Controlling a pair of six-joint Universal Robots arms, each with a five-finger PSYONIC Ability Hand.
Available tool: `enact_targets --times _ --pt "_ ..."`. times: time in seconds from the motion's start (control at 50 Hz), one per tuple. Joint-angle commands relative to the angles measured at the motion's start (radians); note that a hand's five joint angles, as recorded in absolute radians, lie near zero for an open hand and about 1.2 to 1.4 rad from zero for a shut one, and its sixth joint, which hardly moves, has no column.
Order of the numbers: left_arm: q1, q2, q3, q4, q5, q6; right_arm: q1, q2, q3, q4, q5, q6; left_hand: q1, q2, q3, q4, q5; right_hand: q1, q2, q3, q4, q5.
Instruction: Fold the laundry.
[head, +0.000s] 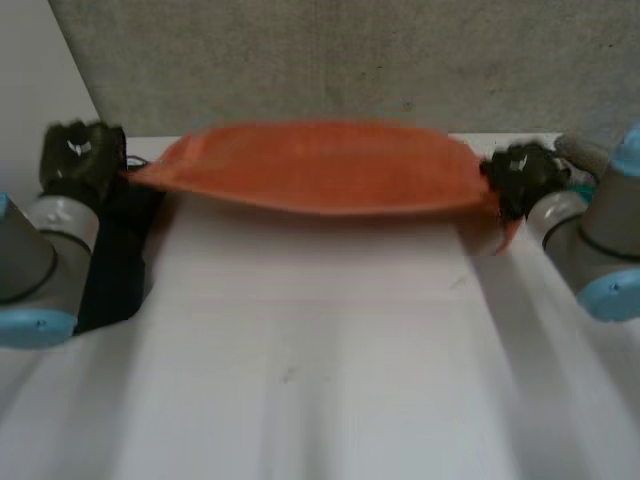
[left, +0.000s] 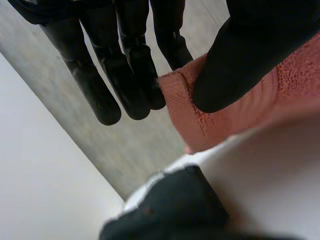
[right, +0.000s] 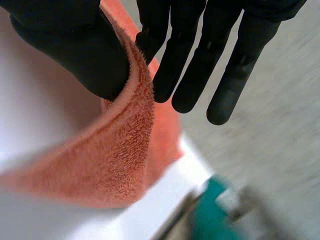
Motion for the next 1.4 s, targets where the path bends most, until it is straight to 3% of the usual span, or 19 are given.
enact_targets --times 0.02,0.08,0.16,0.22,0.28,0.38,0.56,0.58,0.72,0.78,0.84,0.9,0.96,1.1,1.24,1.4 --pt "0.005 -0.039 -0.056 0.011 0.002 0.048 -0.039 0.097 0.011 0.051 0.003 0.031 0.263 0.203 0.207 0.195 0.226 0.272 0.224 0.21 0.199 0.211" --pt "0.009 -0.037 -0.067 0.007 0.003 0.055 -0.049 0.094 0.015 0.059 0.009 0.065 0.263 0.203 0.207 0.195 0.226 0.195 0.148 0.134 0.123 0.134" --pt "0.019 -0.024 -0.081 -0.009 0.006 0.061 -0.068 0.071 0.024 0.062 0.028 0.156 0.263 0.203 0.207 0.195 0.226 -0.115 -0.163 -0.177 -0.188 -0.176" --pt "0.026 -0.011 -0.092 -0.022 0.012 0.061 -0.089 0.065 0.025 0.071 0.032 0.203 0.263 0.203 0.207 0.195 0.226 -0.116 -0.164 -0.178 -0.189 -0.177" --pt "0.029 -0.005 -0.099 -0.033 0.02 0.061 -0.103 0.065 0.024 0.093 0.034 0.223 0.263 0.203 0.207 0.195 0.226 -0.064 -0.111 -0.125 -0.136 -0.125" --pt "0.037 0.01 -0.122 -0.081 0.031 0.066 -0.122 0.059 0.019 0.183 0.043 0.21 0.263 0.203 0.207 0.195 0.226 0.271 0.223 0.209 0.198 0.21" --pt "0.072 0.119 -0.221 -0.271 0.078 0.141 -0.165 -0.036 0.059 0.309 -0.026 0.171 0.263 0.203 0.207 0.195 0.226 0.272 0.224 0.21 0.199 0.211" --pt "0.077 0.139 -0.236 -0.298 0.084 0.161 -0.171 -0.053 0.067 0.335 -0.031 0.146 0.263 0.203 0.207 0.195 0.226 0.272 0.224 0.21 0.199 0.211" --pt "0.184 0.372 -0.385 -0.718 0.196 0.487 -0.26 -0.254 0.264 0.729 -0.022 -0.406 0.263 0.203 0.207 0.195 0.226 0.272 0.224 0.21 0.199 0.211" --pt "0.229 0.429 -0.423 -0.875 0.236 0.619 -0.302 -0.316 0.352 0.779 0.011 -0.623 0.263 0.203 0.207 0.195 0.226 0.272 0.224 0.21 0.199 0.211" --pt "0.246 0.444 -0.434 -0.941 0.265 0.695 -0.304 -0.32 0.381 0.739 0.026 -0.687 0.263 0.203 0.207 0.195 0.226 0.272 0.224 0.21 0.199 0.211" --pt "0.238 0.435 -0.413 -0.917 0.291 0.726 -0.281 -0.285 0.367 0.656 0.035 -0.672 0.263 0.203 0.207 0.195 0.226 0.272 0.224 0.21 0.199 0.211" --pt "0.186 0.354 -0.35 -0.84 0.264 0.677 -0.252 -0.238 0.326 0.59 0.051 -0.627 0.263 0.203 0.207 0.195 0.226 0.272 0.224 0.21 0.199 0.211" --pt "0.053 0.13 -0.112 -0.684 0.079 0.554 -0.185 -0.111 0.156 0.408 0.089 -0.522 0.263 0.203 0.207 0.195 0.226 0.272 0.224 0.21 0.199 0.211" --pt "-0.046 -0.052 0.121 -0.573 -0.015 0.491 -0.134 0.008 0.039 0.238 0.089 -0.489 0.263 0.203 0.207 0.195 0.226 0.272 0.224 0.21 0.199 0.211" --pt "-0.084 -0.239 0.325 -0.504 -0.115 0.485 -0.112 0.129 -0.064 0.026 0.086 -0.498 0.263 0.203 0.207 0.195 0.226 0.272 0.224 0.21 0.199 0.211"
